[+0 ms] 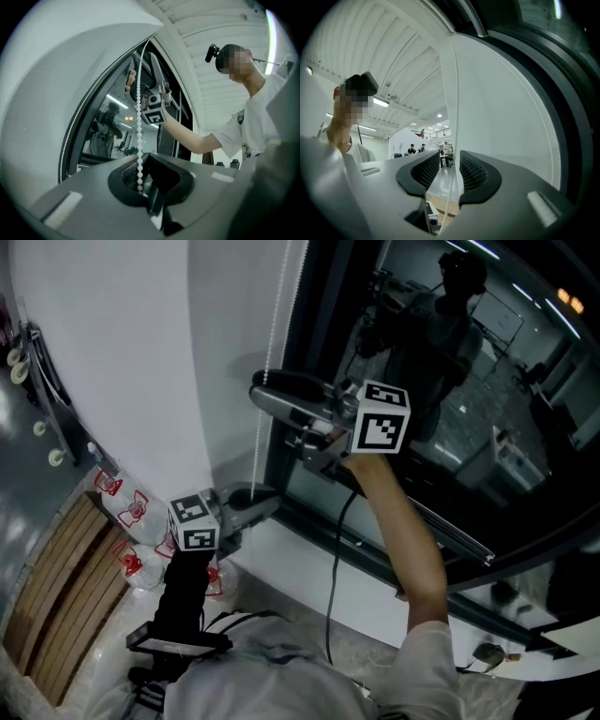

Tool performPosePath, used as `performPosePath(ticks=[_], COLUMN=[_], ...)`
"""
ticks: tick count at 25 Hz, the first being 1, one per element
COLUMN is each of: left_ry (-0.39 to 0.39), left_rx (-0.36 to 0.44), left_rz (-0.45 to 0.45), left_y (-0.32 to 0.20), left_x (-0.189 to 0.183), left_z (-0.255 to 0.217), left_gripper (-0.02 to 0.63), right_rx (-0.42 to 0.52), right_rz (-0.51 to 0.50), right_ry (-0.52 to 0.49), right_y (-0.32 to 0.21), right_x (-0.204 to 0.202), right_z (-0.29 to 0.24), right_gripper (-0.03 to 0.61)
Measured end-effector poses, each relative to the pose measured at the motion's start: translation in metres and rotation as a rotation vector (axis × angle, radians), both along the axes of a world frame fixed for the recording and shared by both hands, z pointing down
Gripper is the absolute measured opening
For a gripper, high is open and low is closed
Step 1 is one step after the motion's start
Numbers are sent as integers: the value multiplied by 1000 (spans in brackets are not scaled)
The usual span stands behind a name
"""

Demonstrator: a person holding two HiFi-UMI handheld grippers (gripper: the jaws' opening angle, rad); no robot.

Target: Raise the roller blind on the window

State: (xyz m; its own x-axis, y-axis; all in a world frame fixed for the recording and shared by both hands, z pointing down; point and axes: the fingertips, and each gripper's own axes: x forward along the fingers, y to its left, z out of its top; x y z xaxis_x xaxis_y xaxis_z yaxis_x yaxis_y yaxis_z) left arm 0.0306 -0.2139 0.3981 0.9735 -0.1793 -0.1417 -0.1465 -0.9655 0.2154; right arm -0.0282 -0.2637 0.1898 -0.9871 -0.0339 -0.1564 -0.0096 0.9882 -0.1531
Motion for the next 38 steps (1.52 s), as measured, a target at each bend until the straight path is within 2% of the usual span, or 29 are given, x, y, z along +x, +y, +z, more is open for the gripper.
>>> performPosePath(ticks=[7, 10, 11, 21, 25, 38], left_ry=[-1, -4, -4, -11, -3, -11], left_rx=[-2, 0, 1, -13, -16, -12], left_rz=[-5, -4, -3, 16, 23, 34], left_y=[-2, -1, -1, 4, 4, 4], left_x=[-2, -2, -2, 4, 6, 10], left_z=[2, 3, 3, 8, 3, 3], left_gripper=[-2, -2, -2, -2, -2, -2], right_rx=[139, 150, 145, 96, 80, -41], right_rz=[34, 54, 50, 35, 52, 55], right_ry=[-48, -64, -65, -88, -51, -32], right_y=[-9, -10, -8, -2, -3, -1], right_x=[2, 2, 2, 8, 6, 11], right_z=[-96, -118, -119, -102, -77, -2], right_gripper=[93, 19, 17, 6, 5, 5])
